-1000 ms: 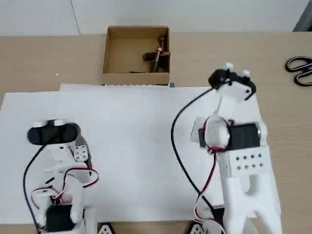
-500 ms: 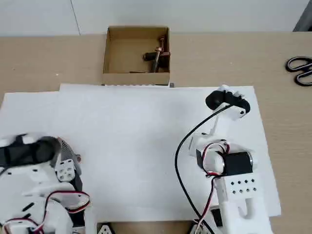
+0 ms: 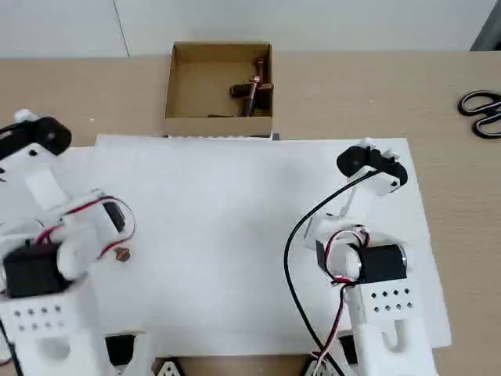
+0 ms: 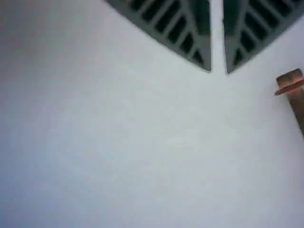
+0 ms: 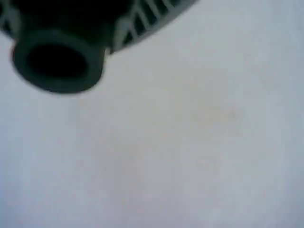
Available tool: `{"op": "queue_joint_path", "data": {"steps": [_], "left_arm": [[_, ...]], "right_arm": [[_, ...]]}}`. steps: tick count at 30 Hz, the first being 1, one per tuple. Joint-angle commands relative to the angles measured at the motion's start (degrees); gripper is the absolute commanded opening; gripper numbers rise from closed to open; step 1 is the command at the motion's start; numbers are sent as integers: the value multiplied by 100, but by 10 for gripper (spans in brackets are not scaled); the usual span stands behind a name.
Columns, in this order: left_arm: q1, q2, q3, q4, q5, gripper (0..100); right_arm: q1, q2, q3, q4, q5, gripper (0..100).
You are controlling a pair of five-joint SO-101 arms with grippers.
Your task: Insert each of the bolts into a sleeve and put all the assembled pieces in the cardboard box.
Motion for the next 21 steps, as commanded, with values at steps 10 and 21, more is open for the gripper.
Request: {"op": "queue_joint_path", "data": {"steps": [10, 21], "left_arm": [[-1187, 2215, -215, 308, 44, 6], [-1292, 3868, -242, -255, 44, 12]], "right_arm": [[259, -127, -18, -66, -62, 2], [453, -127, 132, -110, -44, 2]]}}
